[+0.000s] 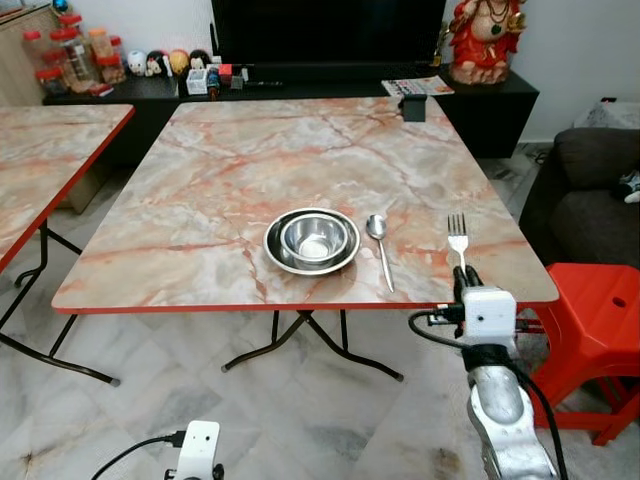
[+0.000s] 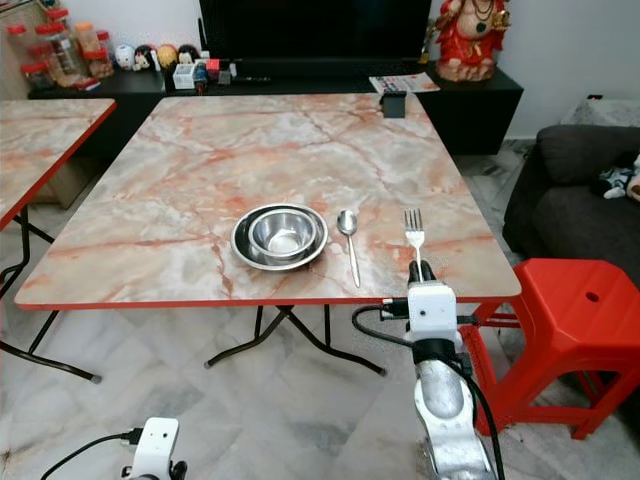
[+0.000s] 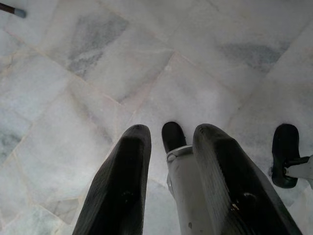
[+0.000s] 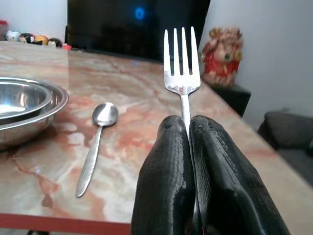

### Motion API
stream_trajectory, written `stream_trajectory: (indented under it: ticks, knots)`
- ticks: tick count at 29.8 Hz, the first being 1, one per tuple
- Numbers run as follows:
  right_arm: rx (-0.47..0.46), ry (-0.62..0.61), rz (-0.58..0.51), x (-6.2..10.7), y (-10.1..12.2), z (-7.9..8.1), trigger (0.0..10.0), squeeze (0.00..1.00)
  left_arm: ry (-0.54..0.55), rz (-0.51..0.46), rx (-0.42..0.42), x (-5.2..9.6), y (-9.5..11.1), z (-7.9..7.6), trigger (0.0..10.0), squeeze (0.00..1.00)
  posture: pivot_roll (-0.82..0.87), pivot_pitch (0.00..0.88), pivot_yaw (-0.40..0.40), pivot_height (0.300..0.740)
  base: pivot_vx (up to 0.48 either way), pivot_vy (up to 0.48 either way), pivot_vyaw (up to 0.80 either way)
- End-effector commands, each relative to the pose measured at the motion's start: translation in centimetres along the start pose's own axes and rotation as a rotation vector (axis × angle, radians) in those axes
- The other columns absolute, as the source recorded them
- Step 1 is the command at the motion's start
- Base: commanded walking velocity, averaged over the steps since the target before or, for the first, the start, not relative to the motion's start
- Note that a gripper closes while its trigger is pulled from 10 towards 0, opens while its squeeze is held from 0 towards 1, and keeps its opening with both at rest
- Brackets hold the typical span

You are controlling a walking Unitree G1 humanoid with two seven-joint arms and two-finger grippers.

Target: Setting the table

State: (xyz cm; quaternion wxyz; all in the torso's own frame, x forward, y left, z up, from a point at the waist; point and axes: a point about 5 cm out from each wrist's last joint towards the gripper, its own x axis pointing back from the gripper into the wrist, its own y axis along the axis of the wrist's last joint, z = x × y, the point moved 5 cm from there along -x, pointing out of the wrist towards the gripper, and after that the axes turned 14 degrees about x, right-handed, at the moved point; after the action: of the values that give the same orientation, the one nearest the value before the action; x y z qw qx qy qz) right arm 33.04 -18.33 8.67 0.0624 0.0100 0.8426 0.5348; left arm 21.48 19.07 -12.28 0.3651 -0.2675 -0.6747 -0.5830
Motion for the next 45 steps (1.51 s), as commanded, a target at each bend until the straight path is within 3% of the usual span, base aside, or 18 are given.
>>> stream_trajectory:
  ticks: [1, 8, 18, 26, 45]
  knots:
    - [-0.05, -0.005, 0.034, -0.8, -0.2, -0.1, 10.0, 0.0, 0.012, -0.009, -0.003, -0.1, 0.5, 0.2, 10.0, 0.0, -0.13, 0.0, 0.014, 0.74, 0.0, 0.0, 0.0]
    - [-0.073, -0.024, 0.054, -2.6, 0.2, -0.7, 10.0, 0.0, 0.008, -0.013, -0.014, -0.1, 0.8, 0.0, 10.0, 0.0, -0.13, 0.0, 0.023, 0.74, 0.187, 0.0, 0.0]
    - [-0.048, -0.053, 0.035, -3.4, 0.6, -1.8, 10.0, 0.0, 0.01, -0.016, -0.015, -0.2, 0.9, 0.0, 10.0, 0.0, -0.12, 0.0, 0.022, 0.74, 0.286, 0.0, 0.0]
    - [-0.006, -0.041, 0.017, -3.5, 0.8, -1.7, 10.0, 0.0, 0.009, -0.013, -0.015, -0.1, 0.8, 0.1, 10.0, 0.0, -0.12, 0.0, 0.021, 0.74, 0.299, 0.0, 0.16]
    - [-0.062, -0.053, 0.033, -3.4, 0.4, -1.5, 10.0, 0.0, 0.012, -0.014, -0.015, -0.1, 0.9, 0.3, 10.0, 0.0, -0.12, 0.0, 0.022, 0.74, 0.303, 0.0, 0.05]
